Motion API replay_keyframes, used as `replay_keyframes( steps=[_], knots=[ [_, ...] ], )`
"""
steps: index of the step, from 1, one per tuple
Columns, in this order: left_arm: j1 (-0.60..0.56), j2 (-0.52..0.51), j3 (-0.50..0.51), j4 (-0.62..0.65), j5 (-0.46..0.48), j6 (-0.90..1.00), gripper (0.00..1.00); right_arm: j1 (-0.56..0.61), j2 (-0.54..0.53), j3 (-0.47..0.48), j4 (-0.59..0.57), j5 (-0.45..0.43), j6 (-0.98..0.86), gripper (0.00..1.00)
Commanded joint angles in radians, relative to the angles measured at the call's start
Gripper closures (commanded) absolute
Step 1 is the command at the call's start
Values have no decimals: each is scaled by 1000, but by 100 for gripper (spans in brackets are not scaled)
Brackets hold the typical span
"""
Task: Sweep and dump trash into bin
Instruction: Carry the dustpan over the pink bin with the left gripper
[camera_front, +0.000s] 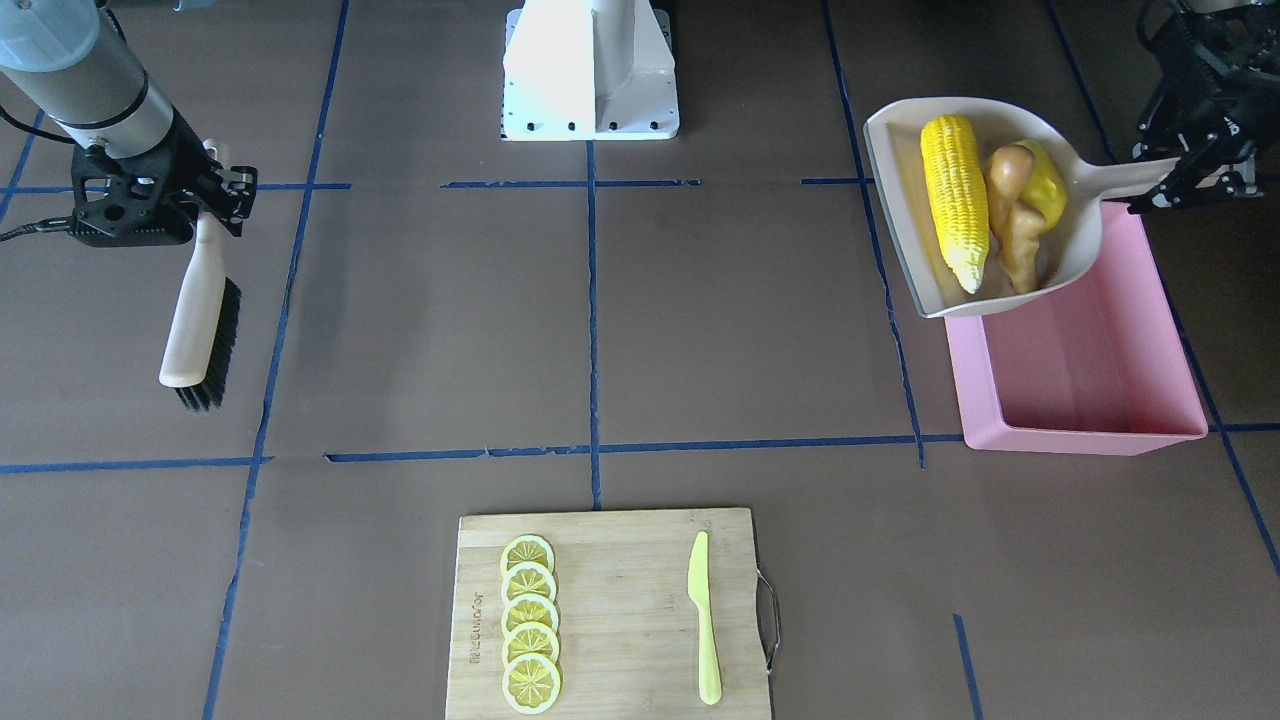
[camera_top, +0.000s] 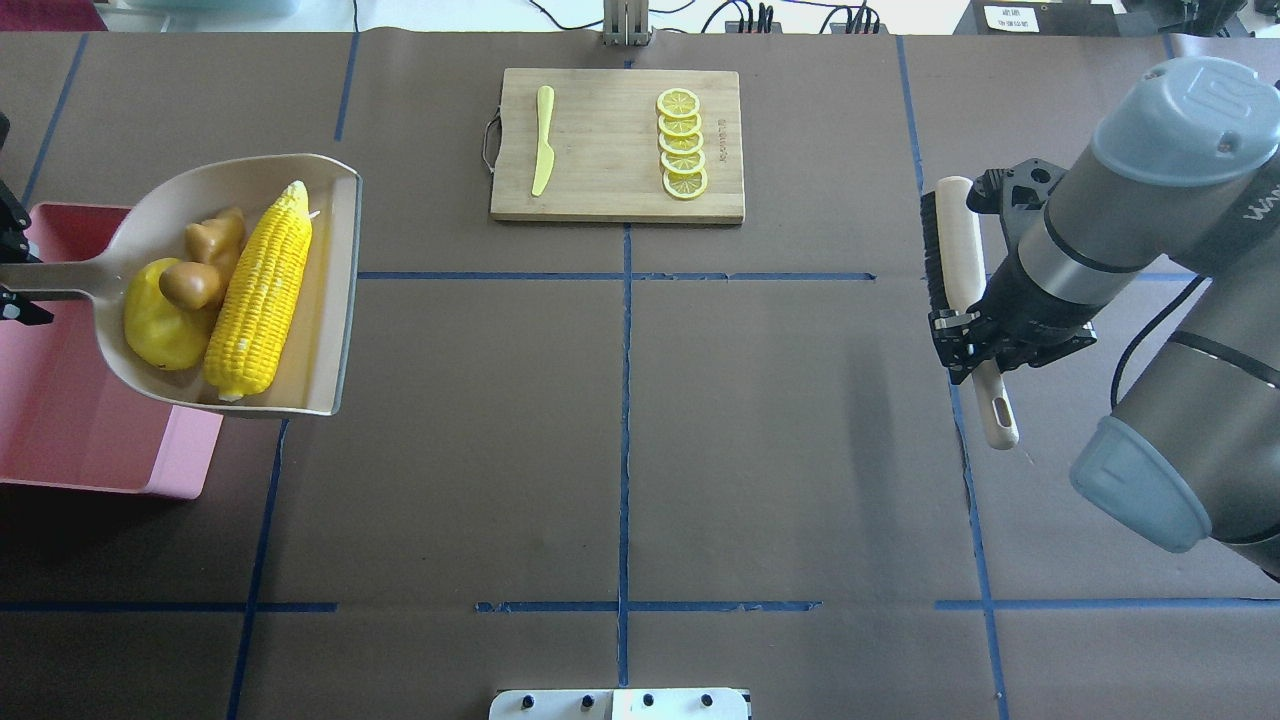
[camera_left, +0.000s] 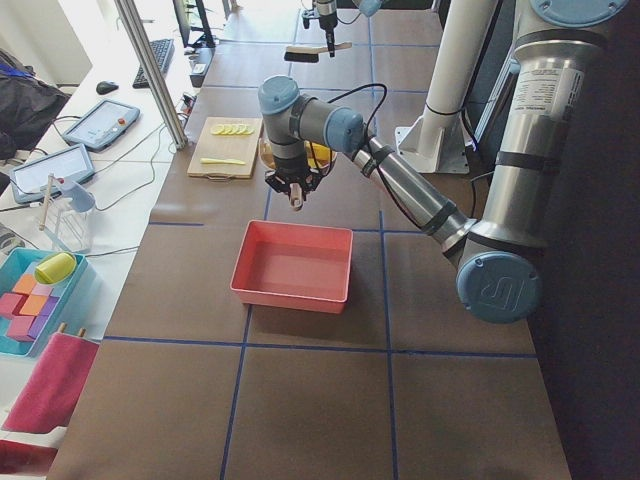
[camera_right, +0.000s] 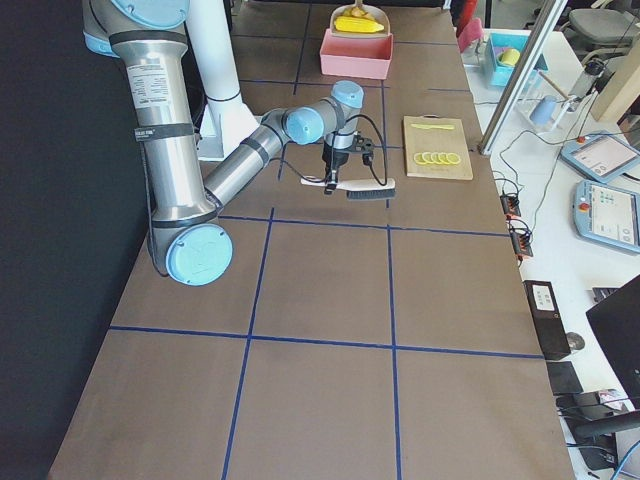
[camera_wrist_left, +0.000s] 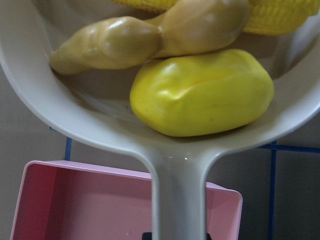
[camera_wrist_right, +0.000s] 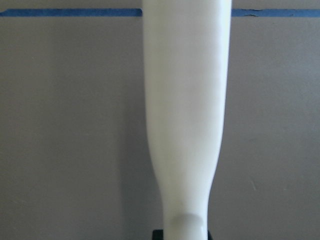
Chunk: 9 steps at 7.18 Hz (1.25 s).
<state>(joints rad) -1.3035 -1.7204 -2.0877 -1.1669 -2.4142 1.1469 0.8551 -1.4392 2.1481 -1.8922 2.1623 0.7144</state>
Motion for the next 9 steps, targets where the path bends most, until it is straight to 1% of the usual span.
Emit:
replay_keyframes(
  steps=[1, 2, 4, 5, 6, 9],
  knots=[
    [-69, 5, 92, 0, 0, 140, 100, 13, -111, 36, 2, 2, -52, 100],
    [-100, 30, 116, -8, -2, 189, 100, 18, -144, 38, 11, 2, -91, 100],
    [-135, 126, 149, -149, 0, 194, 100, 59, -190, 33, 18, 2, -171, 100],
    [-163, 151, 156, -174, 1, 194, 100, 68, -193, 32, 18, 2, -182, 100],
    [-166, 180, 158, -201, 3, 194, 100, 68, -193, 32, 18, 2, -182, 100],
    [-212, 196, 169, -201, 13, 186, 100, 68, -191, 30, 18, 2, -182, 100]
  ],
)
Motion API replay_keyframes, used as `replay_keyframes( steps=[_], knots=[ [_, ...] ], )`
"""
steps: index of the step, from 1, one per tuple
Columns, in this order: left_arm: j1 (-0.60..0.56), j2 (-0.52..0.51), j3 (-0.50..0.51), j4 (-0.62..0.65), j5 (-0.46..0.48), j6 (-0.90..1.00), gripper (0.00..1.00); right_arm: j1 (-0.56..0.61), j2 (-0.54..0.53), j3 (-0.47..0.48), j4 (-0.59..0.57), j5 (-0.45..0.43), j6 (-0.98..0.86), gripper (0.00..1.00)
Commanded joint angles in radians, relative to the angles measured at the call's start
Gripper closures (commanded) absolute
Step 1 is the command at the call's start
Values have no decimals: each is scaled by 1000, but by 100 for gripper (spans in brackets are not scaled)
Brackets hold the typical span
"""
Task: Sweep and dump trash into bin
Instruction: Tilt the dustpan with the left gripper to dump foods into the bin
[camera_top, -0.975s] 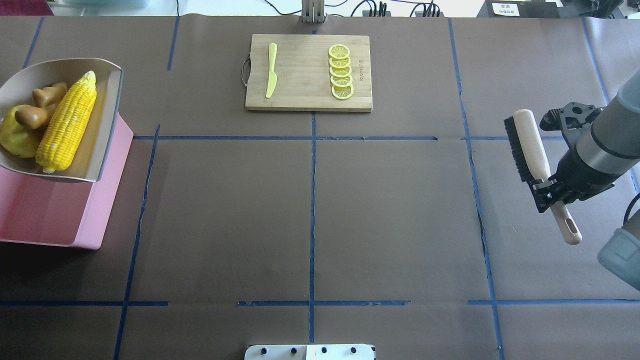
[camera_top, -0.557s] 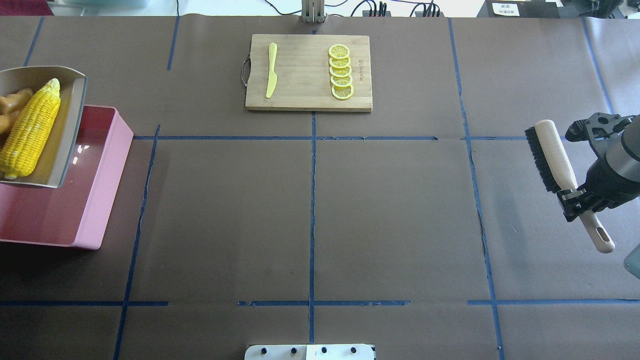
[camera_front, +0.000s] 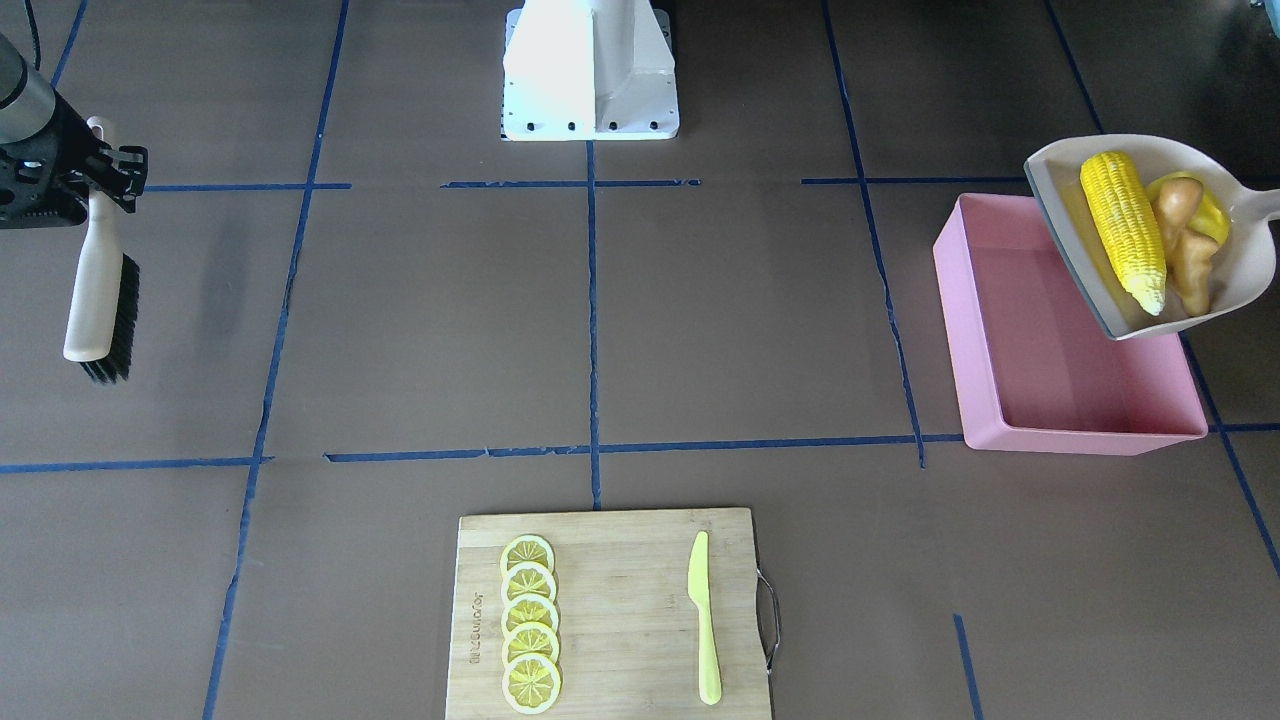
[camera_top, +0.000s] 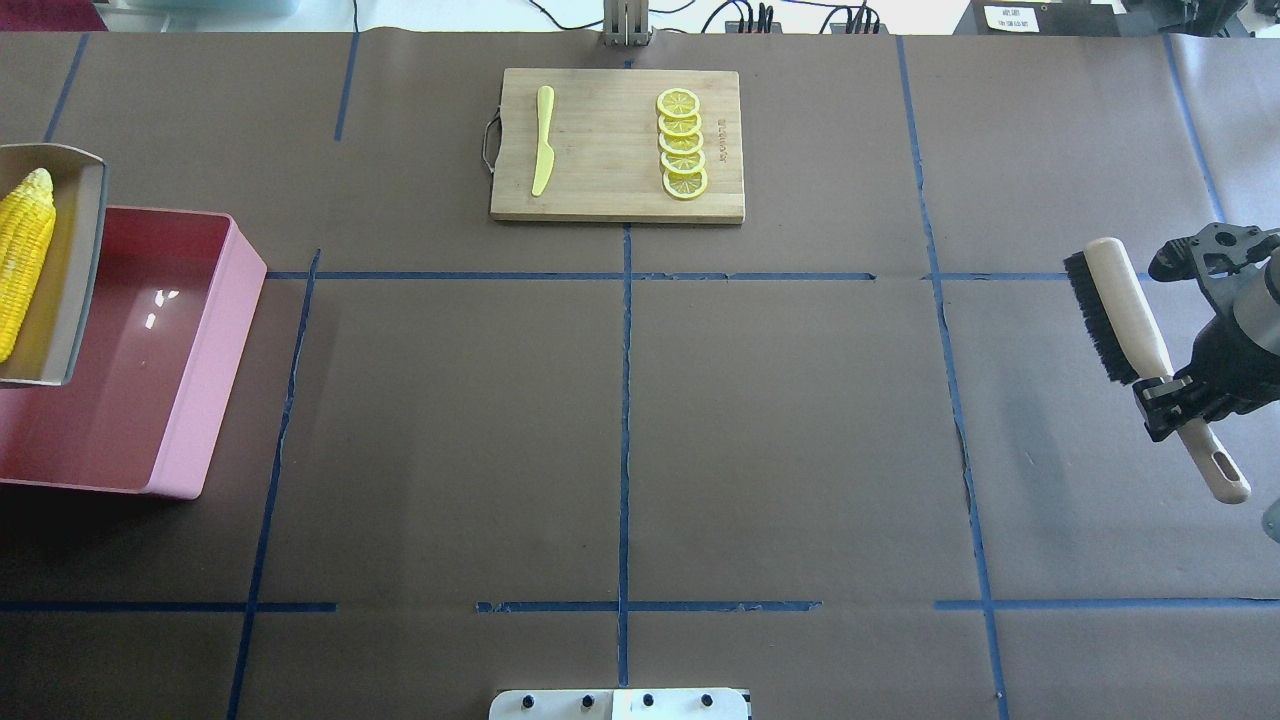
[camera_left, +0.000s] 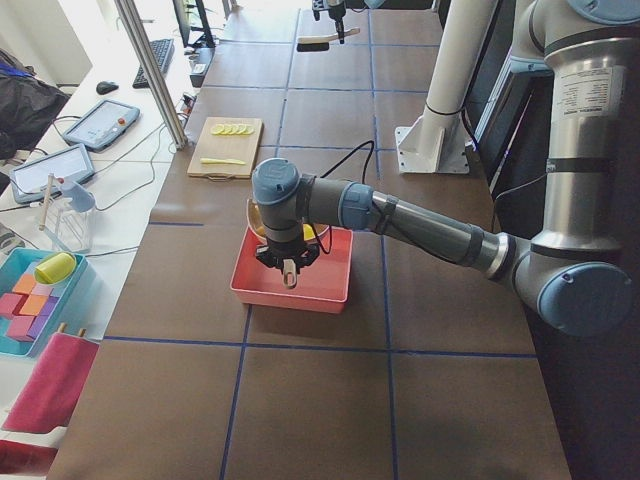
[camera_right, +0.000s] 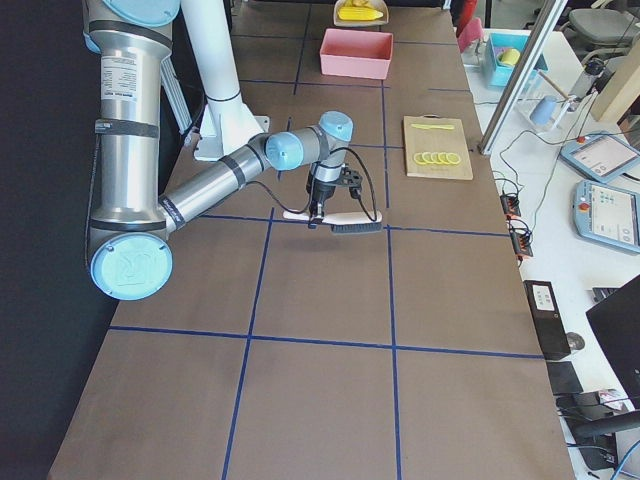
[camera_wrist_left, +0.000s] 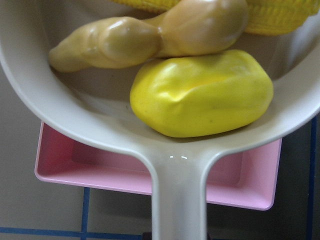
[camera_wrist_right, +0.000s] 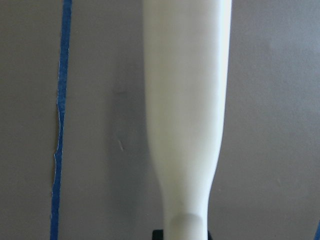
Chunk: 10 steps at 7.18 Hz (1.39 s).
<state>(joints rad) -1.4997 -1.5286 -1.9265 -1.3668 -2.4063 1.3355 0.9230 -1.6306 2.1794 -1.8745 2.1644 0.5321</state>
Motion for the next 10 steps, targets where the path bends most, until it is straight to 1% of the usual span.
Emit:
replay_keyframes(
  steps=[1, 2, 4, 7, 9, 10],
  knots=[
    [-22, 4, 12, -2, 47, -6, 100, 0, 0, 0, 0, 0, 0, 100],
    [-22, 4, 11, -2, 112, -9, 100, 0, 0, -1, 0, 0, 0, 100],
    [-20, 4, 8, -2, 189, -10, 100, 0, 0, -1, 0, 0, 0, 100],
    [-17, -7, -5, 0, 391, -10, 100, 0, -15, -1, 0, 2, 6, 100],
    [-11, -7, -8, 0, 421, -9, 100, 0, -15, -1, 0, 3, 6, 100],
    [-11, -7, -11, 0, 462, -10, 100, 0, -15, -1, 0, 3, 8, 100]
  ],
)
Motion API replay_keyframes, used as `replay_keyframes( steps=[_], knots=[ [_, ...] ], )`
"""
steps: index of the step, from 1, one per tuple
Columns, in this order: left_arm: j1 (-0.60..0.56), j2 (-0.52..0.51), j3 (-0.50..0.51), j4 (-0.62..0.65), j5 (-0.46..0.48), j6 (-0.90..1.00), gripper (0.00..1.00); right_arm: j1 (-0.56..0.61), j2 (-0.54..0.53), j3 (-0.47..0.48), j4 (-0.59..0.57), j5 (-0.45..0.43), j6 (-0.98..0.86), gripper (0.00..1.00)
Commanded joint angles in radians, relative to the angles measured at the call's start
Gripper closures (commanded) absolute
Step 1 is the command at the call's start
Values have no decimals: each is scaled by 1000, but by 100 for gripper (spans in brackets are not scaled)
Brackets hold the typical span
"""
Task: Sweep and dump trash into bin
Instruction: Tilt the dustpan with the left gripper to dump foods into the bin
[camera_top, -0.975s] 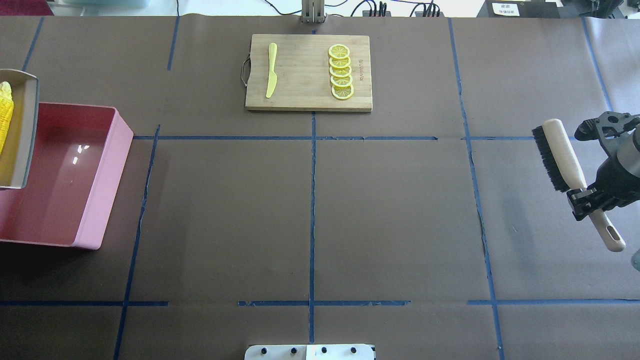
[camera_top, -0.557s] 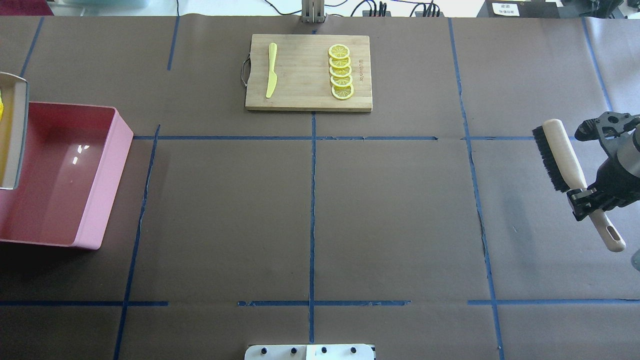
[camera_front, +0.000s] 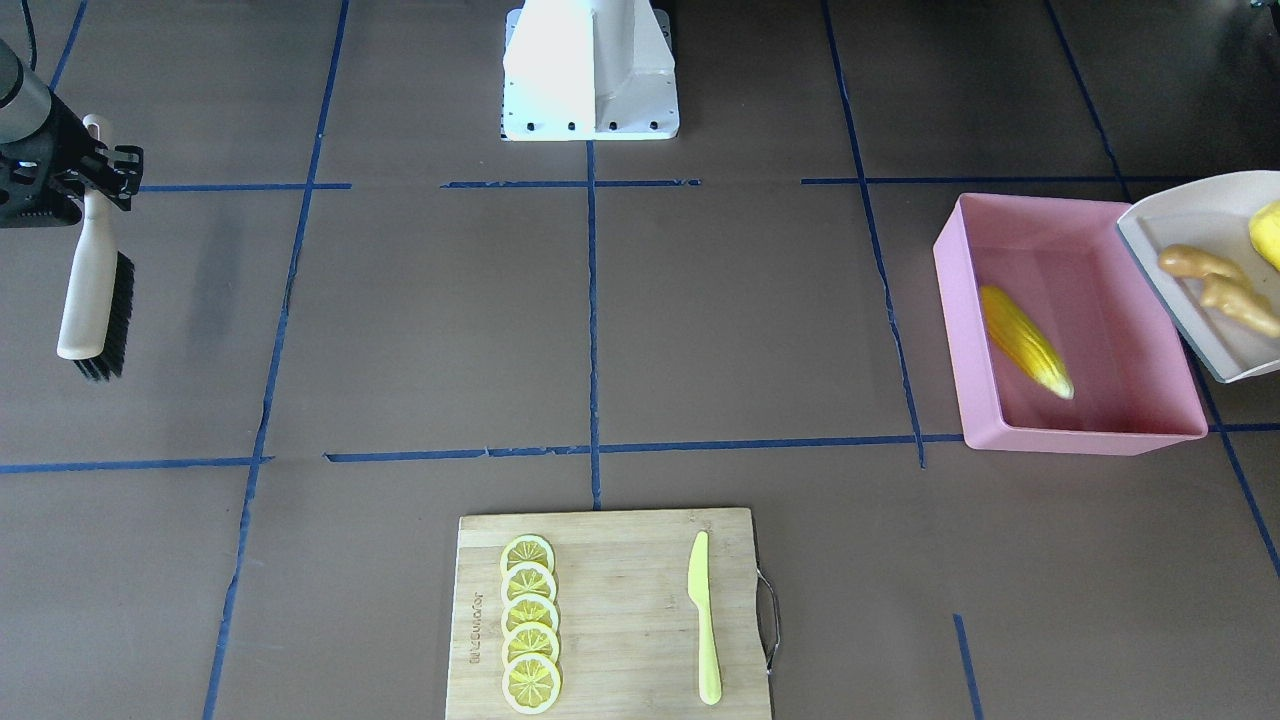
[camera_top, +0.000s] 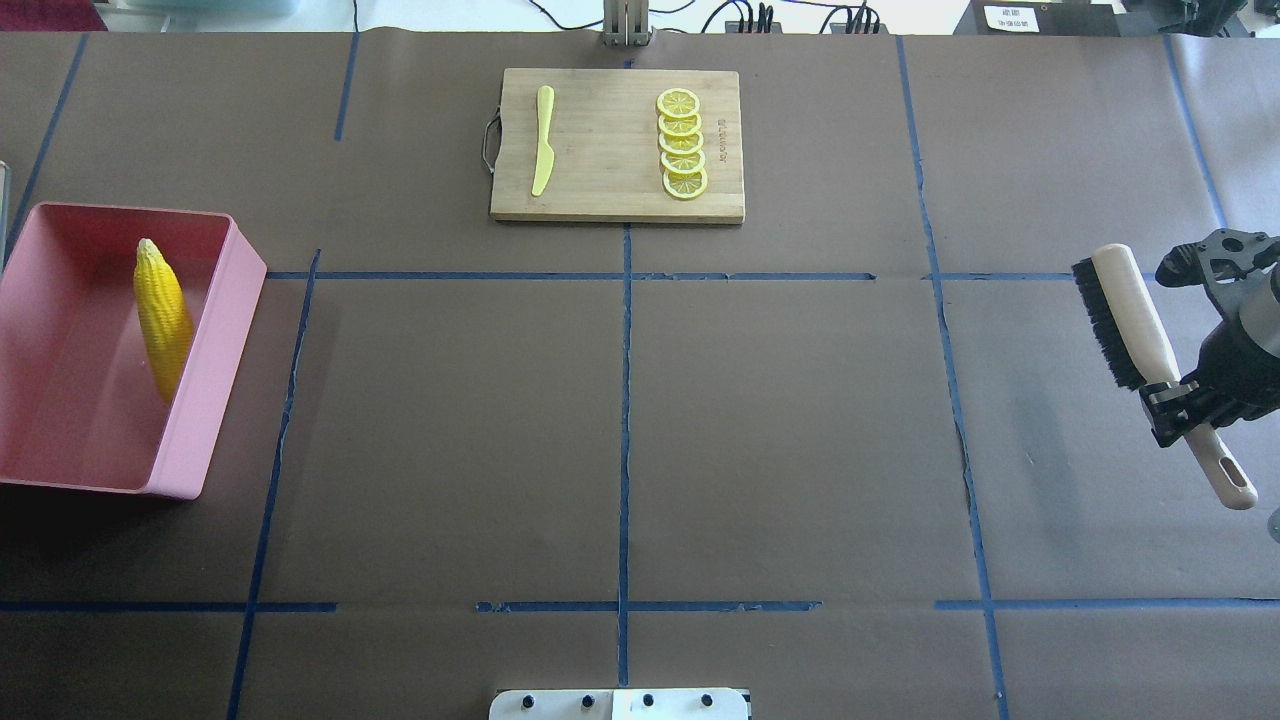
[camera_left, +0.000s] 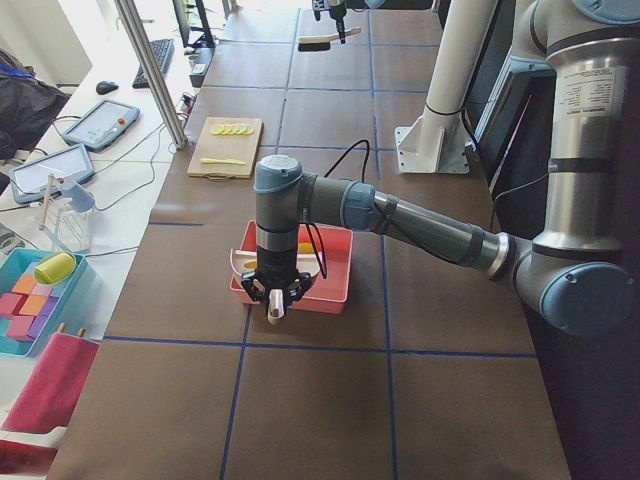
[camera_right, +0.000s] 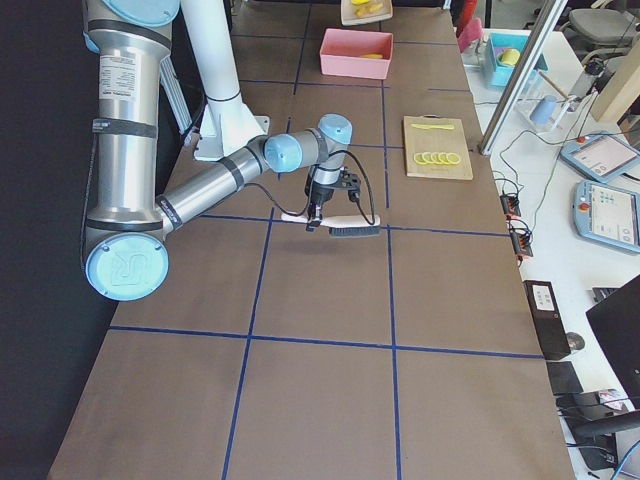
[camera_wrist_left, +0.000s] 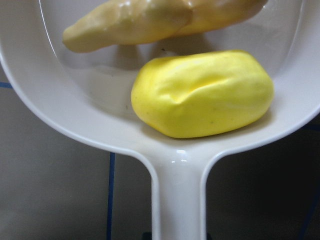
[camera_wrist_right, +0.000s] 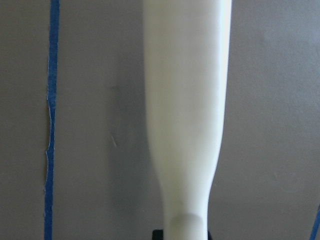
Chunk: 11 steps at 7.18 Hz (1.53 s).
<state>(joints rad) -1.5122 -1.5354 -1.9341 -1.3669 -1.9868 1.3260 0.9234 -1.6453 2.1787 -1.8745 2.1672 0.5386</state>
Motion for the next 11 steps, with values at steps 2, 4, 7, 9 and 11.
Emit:
replay_keyframes(
  steps=[2, 4, 7, 9, 11],
  knots=[
    [4, -2, -3, -1, 113, 1, 100, -2, -1, 0, 0, 0, 1, 100],
    [26, -17, -3, 0, 124, -1, 100, -2, 1, 1, 0, 0, 1, 100],
    [43, -32, -23, 3, 216, 1, 100, -2, 1, 0, 0, 0, 3, 100],
    [44, -32, -32, 6, 227, 2, 100, -2, -1, -2, 0, 0, 1, 100],
    [44, -60, -29, 14, 189, 2, 100, -2, -54, -2, 62, 19, -3, 100]
  ],
)
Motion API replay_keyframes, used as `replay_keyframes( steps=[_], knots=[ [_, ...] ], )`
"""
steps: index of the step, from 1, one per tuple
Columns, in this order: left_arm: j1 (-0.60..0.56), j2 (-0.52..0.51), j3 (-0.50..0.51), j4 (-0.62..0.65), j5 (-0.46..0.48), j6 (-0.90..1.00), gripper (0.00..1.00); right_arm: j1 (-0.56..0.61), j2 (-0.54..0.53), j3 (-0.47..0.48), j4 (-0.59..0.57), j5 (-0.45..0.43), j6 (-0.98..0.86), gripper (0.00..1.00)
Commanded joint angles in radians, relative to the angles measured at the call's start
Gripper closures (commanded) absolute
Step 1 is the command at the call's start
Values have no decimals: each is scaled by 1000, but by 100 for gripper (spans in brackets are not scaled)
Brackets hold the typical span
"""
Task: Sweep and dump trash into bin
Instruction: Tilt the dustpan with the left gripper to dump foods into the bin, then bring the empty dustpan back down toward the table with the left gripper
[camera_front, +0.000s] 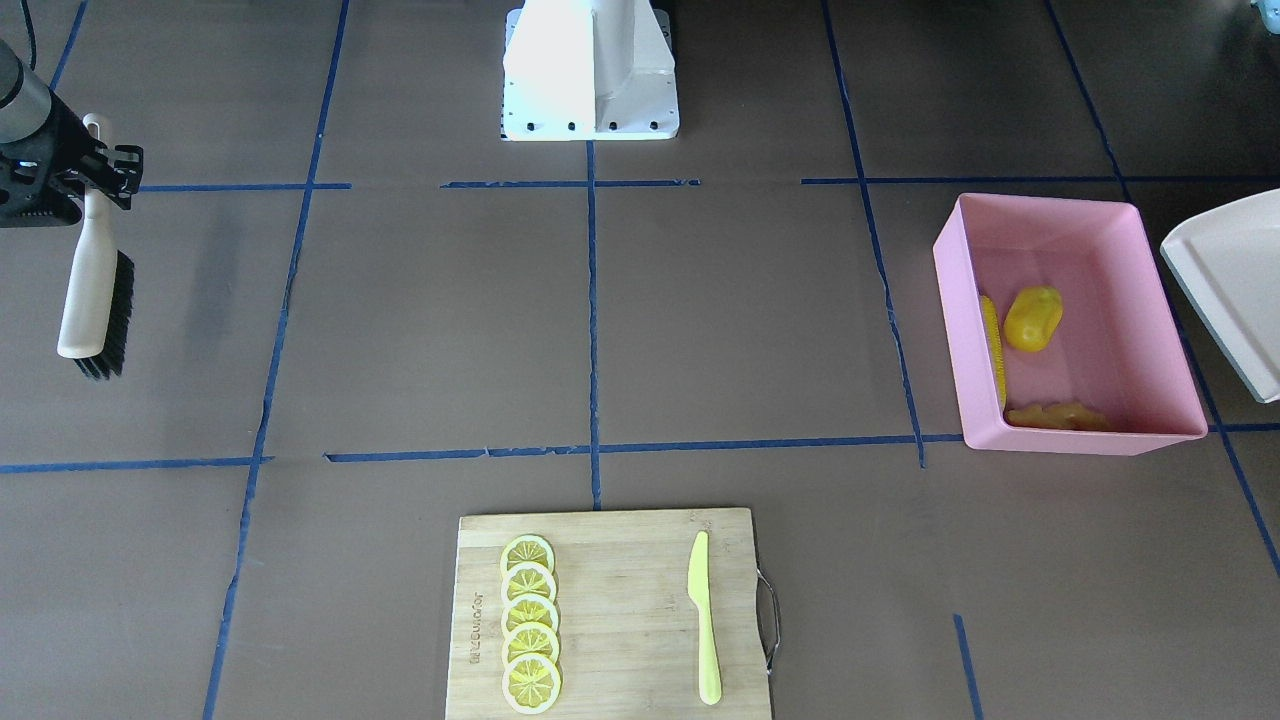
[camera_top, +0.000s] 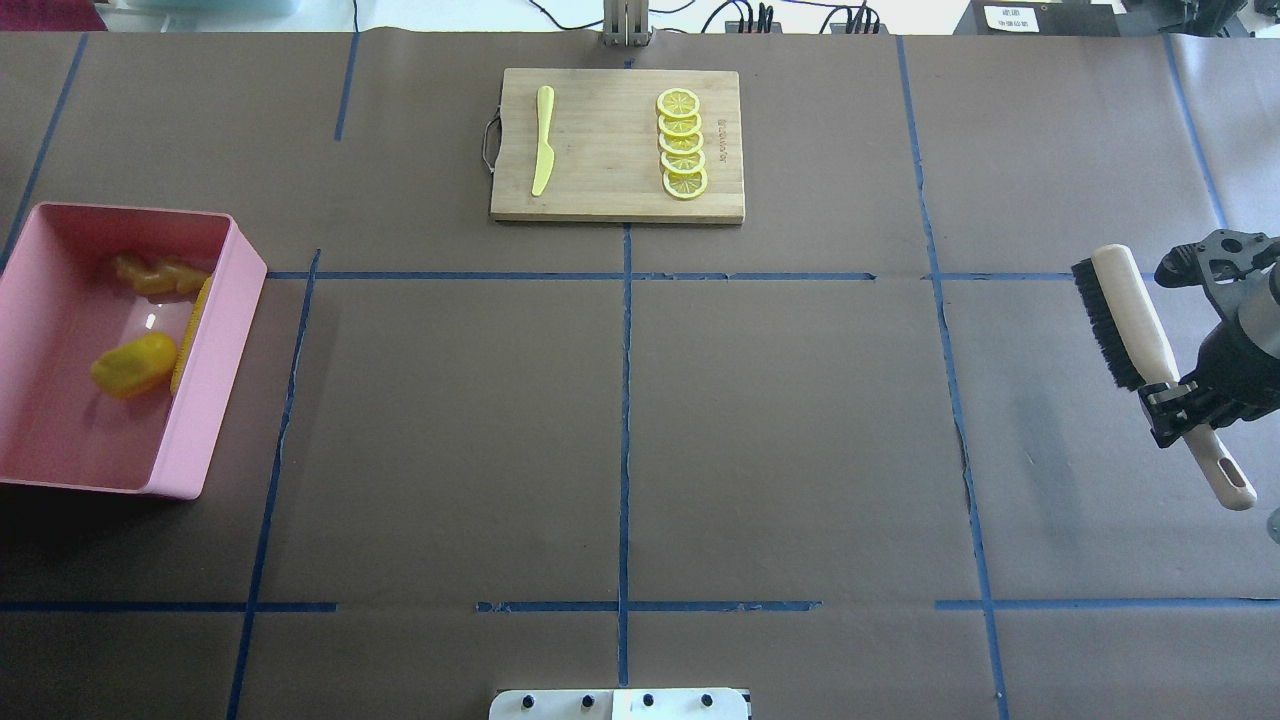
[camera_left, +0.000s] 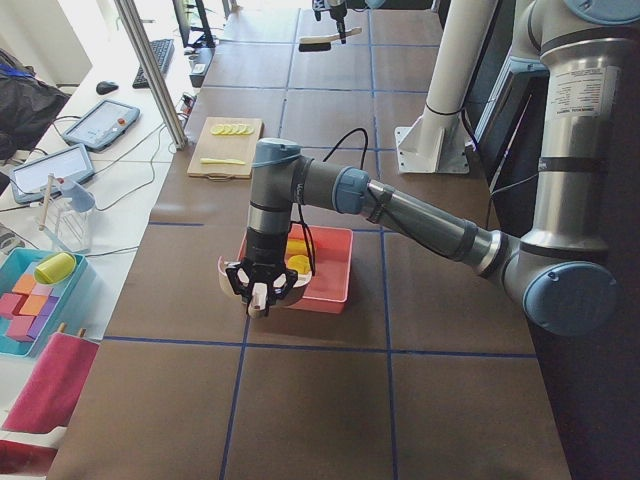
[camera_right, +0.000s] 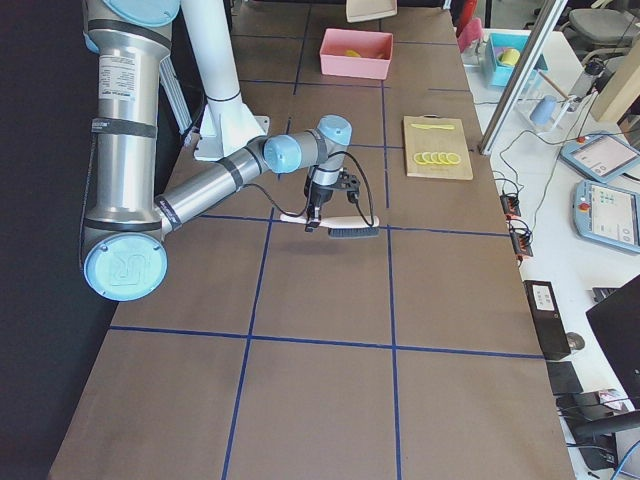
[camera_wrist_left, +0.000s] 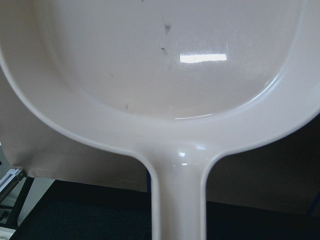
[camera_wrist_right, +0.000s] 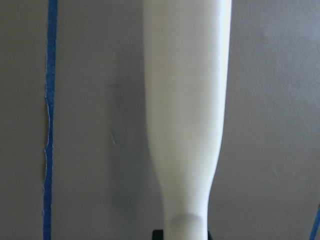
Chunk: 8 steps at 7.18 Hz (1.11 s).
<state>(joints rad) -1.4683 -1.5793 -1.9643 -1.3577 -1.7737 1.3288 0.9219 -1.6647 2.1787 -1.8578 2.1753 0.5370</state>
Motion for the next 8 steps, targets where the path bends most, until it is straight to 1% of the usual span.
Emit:
replay_keyframes(
  steps=[1, 2, 3, 4, 6, 7, 8],
  knots=[
    [0, -37, 2, 18, -86, 0, 100, 2, -70, -31, 134, 9, 0, 100],
    [0, -77, 2, 64, -119, -3, 100, 2, -88, -54, 182, 9, 0, 100],
    [0, -121, 2, 112, -140, -16, 100, 0, -102, -54, 193, 9, -2, 100],
    [0, -151, 2, 127, -176, -48, 100, 0, -113, -56, 201, 9, -2, 100],
    [11, -175, -11, 127, -188, -124, 100, 2, -118, -56, 201, 9, -2, 100],
    [47, -185, -28, 129, -211, -182, 100, 2, -121, -59, 201, 8, -2, 100],
    [87, -194, -44, 129, -243, -257, 100, 0, -133, -77, 239, 8, 0, 99]
  ],
)
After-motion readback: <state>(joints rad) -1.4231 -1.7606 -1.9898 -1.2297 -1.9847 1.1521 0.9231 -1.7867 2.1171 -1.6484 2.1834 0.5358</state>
